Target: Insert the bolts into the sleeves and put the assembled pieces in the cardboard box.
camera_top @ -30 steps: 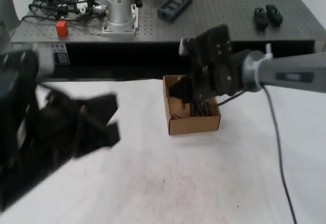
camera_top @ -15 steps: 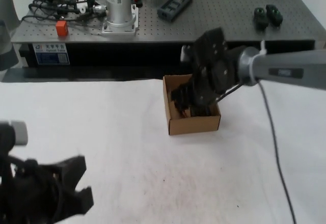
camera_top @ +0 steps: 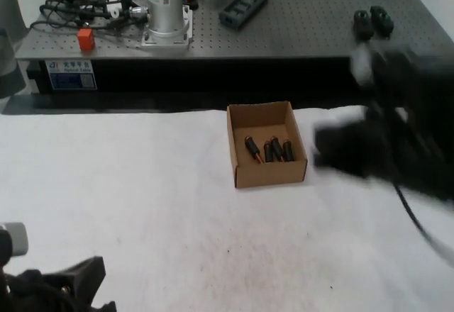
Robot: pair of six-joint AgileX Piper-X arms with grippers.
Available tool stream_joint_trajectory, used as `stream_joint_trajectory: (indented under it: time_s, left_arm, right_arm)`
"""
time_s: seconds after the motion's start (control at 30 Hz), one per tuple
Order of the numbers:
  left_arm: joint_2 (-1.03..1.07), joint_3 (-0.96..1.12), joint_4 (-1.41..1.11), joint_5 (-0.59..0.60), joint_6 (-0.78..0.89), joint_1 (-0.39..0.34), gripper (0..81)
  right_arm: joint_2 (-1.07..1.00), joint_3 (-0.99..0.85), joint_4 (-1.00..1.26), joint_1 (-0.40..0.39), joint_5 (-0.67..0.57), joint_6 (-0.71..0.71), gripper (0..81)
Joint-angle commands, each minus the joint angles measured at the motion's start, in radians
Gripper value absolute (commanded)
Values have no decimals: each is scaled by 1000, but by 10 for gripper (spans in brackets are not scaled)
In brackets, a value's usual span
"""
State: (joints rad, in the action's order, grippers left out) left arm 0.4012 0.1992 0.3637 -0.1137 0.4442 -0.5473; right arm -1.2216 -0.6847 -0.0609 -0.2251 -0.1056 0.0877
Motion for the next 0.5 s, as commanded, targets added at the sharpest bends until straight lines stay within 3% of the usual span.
stream_joint_trajectory:
  time_s: [0.0,0.23,0.47]
  left_arm:
    - [-9,1,-6,-7,20,0,6]
    - [-9,1,-6,-7,20,0,6]
    - [-9,1,-6,-7,20,0,6]
  right_arm:
    - [309,301,49,1,-32,-22,11]
    - [604,564,53,1,-32,-22,11]
    - [717,681,53,1,-32,-22,11]
